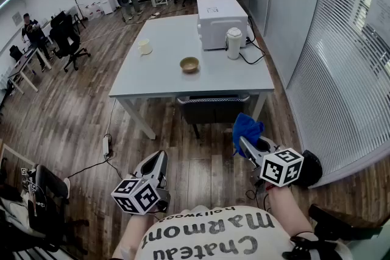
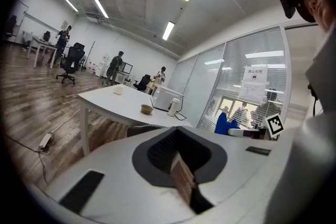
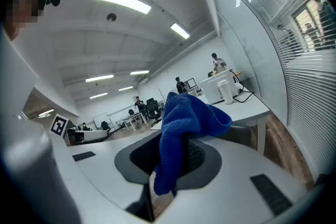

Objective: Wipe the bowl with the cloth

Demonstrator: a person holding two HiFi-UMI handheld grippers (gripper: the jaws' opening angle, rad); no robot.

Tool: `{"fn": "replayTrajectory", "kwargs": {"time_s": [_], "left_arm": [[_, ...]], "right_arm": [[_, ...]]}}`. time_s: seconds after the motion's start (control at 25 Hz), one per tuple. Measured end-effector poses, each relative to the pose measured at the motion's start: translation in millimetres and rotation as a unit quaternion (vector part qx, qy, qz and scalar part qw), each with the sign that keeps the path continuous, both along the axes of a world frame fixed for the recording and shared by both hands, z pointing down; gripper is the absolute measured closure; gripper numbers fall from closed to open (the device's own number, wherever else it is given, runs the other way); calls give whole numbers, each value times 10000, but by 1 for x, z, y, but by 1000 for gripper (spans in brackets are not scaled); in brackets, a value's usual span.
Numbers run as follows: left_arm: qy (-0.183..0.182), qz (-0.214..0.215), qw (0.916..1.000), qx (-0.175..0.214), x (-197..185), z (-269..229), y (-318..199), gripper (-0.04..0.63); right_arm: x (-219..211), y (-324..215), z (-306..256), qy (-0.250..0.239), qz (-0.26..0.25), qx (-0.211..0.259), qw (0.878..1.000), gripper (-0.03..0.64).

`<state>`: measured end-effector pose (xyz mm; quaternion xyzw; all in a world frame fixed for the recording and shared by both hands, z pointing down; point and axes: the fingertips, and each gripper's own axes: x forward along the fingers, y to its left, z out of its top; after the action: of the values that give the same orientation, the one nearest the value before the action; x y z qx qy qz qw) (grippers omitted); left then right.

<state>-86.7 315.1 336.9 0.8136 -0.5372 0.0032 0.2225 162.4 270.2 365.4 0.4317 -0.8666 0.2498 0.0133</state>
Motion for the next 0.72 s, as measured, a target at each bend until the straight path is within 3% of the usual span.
{"fn": "replayTrajectory", "kwargs": {"time_s": [0.44,0.72], "left_arm": [[-18,-98,9999,112,-6,-4,-18,572],[-132,-180,9986,474,-16,-2,-32,572]], "right_arm": [[-6,-21,-6,-48,-90,138,9999,549],[-9,-43,13,-608,-192,-155,9978,549]]}}
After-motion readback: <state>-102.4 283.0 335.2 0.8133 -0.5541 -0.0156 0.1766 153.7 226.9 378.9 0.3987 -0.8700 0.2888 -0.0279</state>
